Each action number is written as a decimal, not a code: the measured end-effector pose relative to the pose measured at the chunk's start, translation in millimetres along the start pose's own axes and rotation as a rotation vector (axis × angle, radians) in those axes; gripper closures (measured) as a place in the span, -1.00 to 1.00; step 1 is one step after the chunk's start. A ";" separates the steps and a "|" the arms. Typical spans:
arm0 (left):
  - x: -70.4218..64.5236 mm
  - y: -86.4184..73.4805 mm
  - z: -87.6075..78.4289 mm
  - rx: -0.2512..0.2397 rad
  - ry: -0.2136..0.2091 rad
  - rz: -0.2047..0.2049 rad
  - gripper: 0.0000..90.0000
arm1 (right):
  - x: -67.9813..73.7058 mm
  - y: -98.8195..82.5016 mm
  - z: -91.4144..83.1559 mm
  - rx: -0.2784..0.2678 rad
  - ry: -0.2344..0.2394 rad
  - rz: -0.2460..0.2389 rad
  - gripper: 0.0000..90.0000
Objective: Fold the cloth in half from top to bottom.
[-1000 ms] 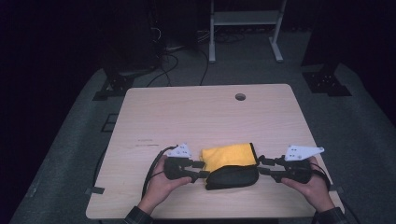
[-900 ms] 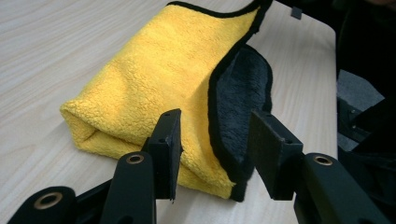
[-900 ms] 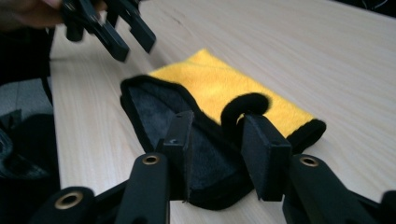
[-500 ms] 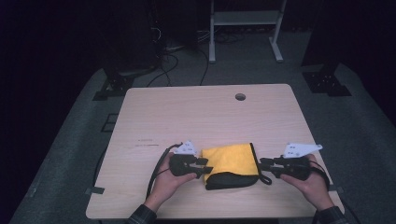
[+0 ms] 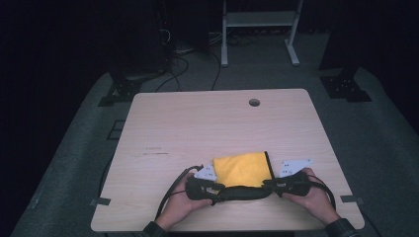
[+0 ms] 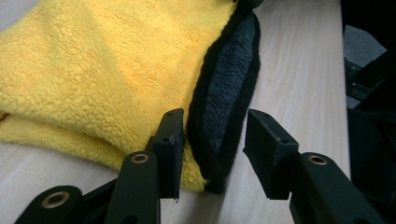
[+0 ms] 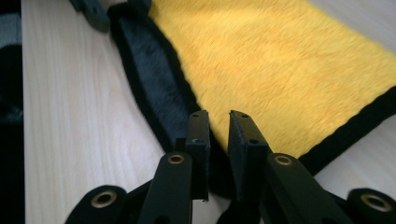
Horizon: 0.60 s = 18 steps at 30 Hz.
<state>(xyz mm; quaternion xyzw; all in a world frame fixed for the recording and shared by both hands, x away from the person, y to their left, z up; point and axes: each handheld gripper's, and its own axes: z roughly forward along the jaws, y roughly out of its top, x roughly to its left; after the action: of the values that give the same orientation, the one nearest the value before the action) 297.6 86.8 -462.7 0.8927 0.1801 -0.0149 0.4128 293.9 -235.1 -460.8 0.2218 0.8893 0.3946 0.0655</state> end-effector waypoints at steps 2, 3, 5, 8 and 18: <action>-2.0 -2.4 -2.1 -0.004 -0.016 0.007 0.23 | 2.2 -4.5 0.0 0.011 0.002 -0.008 0.70; -4.0 -3.6 -3.2 -0.005 -0.020 0.024 0.21 | 2.1 -6.1 -0.5 0.008 0.009 -0.007 0.70; -7.8 -5.4 -6.1 -0.006 -0.026 0.039 0.18 | 3.1 -7.0 -2.9 0.010 0.017 -0.005 0.68; -9.1 -8.1 -14.1 -0.021 -0.024 0.027 0.13 | 4.1 -6.9 -8.0 -0.003 0.018 -0.003 0.58; 8.7 -22.3 -46.2 -0.100 0.103 -0.063 -0.29 | -17.4 -16.9 -28.9 -0.121 -0.148 0.091 -0.14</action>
<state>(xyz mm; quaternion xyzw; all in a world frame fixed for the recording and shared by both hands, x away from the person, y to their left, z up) 292.7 137.1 -450.1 0.8643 0.2297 0.0268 0.4465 295.3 -272.3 -454.5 0.2863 0.8456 0.4325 0.1263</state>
